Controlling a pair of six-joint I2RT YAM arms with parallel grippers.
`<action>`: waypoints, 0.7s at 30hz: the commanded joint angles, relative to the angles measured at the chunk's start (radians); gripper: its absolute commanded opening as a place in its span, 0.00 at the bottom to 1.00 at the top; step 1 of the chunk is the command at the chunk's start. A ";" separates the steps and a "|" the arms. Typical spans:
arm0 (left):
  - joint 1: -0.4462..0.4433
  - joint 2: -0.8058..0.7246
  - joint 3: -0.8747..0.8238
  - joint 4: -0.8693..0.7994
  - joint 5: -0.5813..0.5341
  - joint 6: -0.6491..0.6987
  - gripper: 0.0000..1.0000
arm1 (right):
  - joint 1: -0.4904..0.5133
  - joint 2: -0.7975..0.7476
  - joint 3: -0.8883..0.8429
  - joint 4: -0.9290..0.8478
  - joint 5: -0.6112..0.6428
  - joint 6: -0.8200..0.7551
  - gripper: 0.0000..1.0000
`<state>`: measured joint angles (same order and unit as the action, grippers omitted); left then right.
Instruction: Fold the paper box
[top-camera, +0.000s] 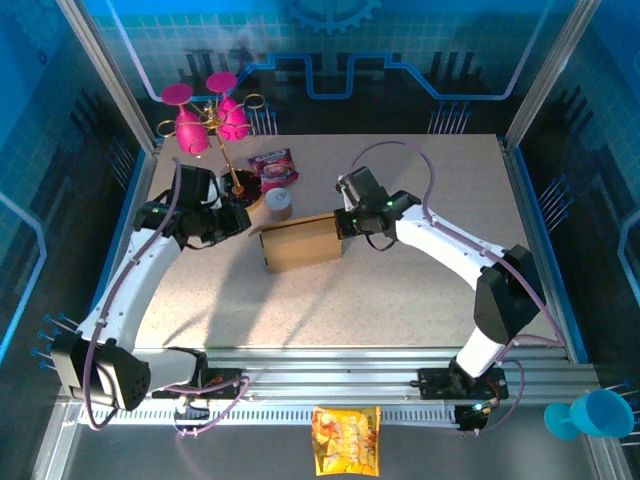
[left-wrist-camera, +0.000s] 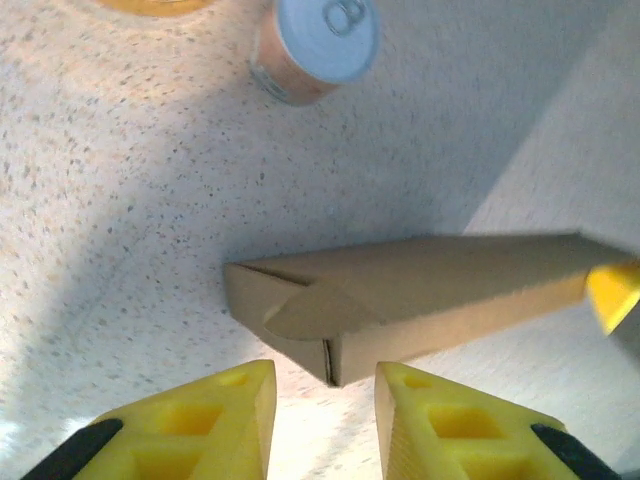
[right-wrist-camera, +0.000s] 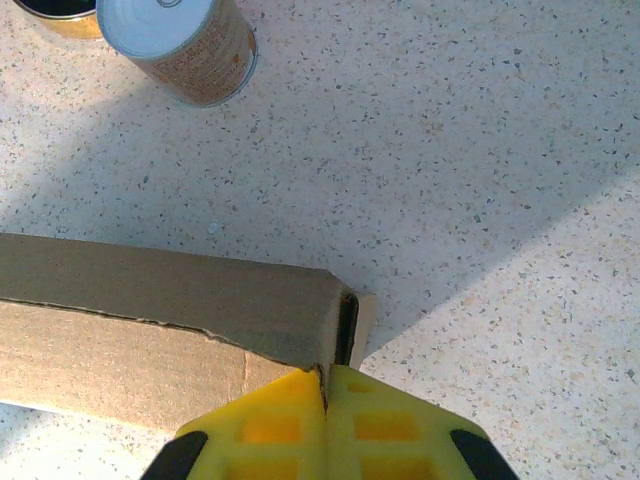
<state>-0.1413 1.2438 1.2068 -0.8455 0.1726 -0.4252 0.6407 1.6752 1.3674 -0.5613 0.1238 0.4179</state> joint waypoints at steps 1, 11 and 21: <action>-0.019 0.032 0.033 -0.054 -0.013 0.271 0.37 | 0.013 0.044 0.004 -0.116 -0.002 -0.015 0.00; -0.059 0.142 0.089 -0.072 -0.052 0.413 0.44 | 0.010 0.060 0.024 -0.129 -0.012 -0.018 0.00; -0.080 0.201 0.101 -0.053 -0.063 0.425 0.30 | 0.008 0.066 0.025 -0.130 -0.014 -0.015 0.00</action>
<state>-0.2157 1.4296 1.2709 -0.8932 0.1204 -0.0208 0.6403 1.6958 1.3991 -0.5873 0.1223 0.4107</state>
